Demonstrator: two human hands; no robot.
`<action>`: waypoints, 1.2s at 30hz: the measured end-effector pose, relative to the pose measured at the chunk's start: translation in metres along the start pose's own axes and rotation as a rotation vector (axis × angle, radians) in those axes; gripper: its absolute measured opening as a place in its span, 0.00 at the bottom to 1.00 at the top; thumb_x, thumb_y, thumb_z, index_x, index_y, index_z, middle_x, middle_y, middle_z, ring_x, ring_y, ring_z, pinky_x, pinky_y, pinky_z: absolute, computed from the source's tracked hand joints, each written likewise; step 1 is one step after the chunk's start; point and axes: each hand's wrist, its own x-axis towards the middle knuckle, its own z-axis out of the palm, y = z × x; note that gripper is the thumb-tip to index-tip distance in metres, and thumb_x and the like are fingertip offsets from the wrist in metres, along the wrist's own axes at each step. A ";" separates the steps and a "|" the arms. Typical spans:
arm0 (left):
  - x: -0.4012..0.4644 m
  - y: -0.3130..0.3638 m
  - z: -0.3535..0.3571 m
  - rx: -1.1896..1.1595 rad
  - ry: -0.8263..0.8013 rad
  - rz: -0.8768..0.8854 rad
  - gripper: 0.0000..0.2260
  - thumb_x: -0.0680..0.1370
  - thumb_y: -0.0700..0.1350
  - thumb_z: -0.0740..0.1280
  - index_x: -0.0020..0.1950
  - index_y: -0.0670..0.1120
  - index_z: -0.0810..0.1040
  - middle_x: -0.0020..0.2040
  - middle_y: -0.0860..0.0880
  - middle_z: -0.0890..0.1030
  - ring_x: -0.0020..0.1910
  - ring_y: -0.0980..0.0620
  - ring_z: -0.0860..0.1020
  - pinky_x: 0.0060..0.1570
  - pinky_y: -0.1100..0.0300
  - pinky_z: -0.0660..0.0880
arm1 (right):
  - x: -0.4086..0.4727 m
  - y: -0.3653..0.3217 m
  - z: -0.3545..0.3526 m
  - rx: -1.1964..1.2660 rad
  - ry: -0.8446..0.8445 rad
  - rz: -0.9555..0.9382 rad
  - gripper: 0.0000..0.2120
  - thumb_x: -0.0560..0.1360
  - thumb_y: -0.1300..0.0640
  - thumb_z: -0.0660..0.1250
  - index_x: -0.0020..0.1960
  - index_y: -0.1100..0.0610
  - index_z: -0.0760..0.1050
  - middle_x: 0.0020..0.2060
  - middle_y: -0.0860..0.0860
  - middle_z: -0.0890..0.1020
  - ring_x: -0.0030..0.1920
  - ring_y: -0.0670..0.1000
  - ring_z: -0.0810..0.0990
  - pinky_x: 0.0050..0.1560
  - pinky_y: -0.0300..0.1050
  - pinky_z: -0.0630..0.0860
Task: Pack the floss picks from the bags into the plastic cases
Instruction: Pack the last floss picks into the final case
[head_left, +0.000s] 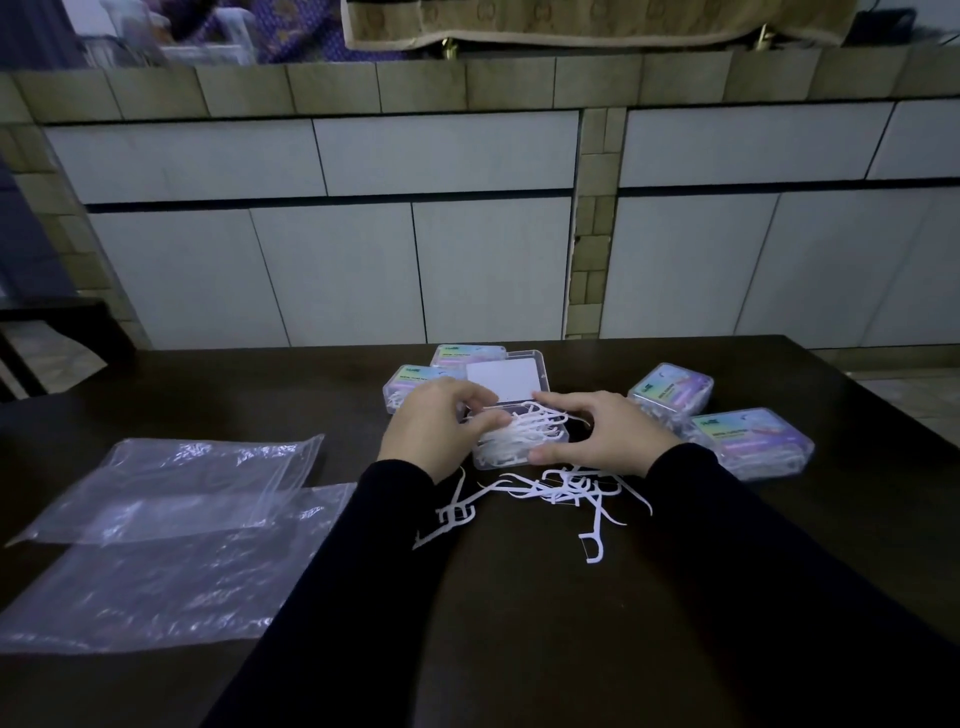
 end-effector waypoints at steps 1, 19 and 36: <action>0.000 -0.005 -0.005 -0.005 -0.015 -0.025 0.07 0.73 0.55 0.72 0.48 0.55 0.82 0.48 0.57 0.81 0.50 0.59 0.76 0.54 0.59 0.73 | 0.001 0.000 0.000 -0.009 0.002 -0.003 0.49 0.51 0.21 0.67 0.70 0.35 0.66 0.68 0.41 0.74 0.69 0.48 0.69 0.70 0.55 0.66; 0.001 -0.021 -0.017 -0.326 -0.071 -0.124 0.11 0.71 0.55 0.73 0.49 0.54 0.76 0.47 0.54 0.79 0.44 0.56 0.78 0.52 0.58 0.76 | -0.002 -0.012 -0.004 -0.347 0.016 -0.061 0.45 0.60 0.20 0.53 0.73 0.38 0.61 0.69 0.43 0.72 0.68 0.50 0.67 0.66 0.53 0.60; 0.004 -0.031 -0.010 -0.145 -0.379 -0.138 0.40 0.60 0.64 0.75 0.70 0.57 0.71 0.62 0.58 0.78 0.61 0.56 0.76 0.68 0.51 0.68 | -0.004 -0.030 -0.002 -0.355 0.270 -0.142 0.06 0.77 0.46 0.66 0.52 0.42 0.80 0.50 0.40 0.81 0.53 0.46 0.70 0.59 0.49 0.62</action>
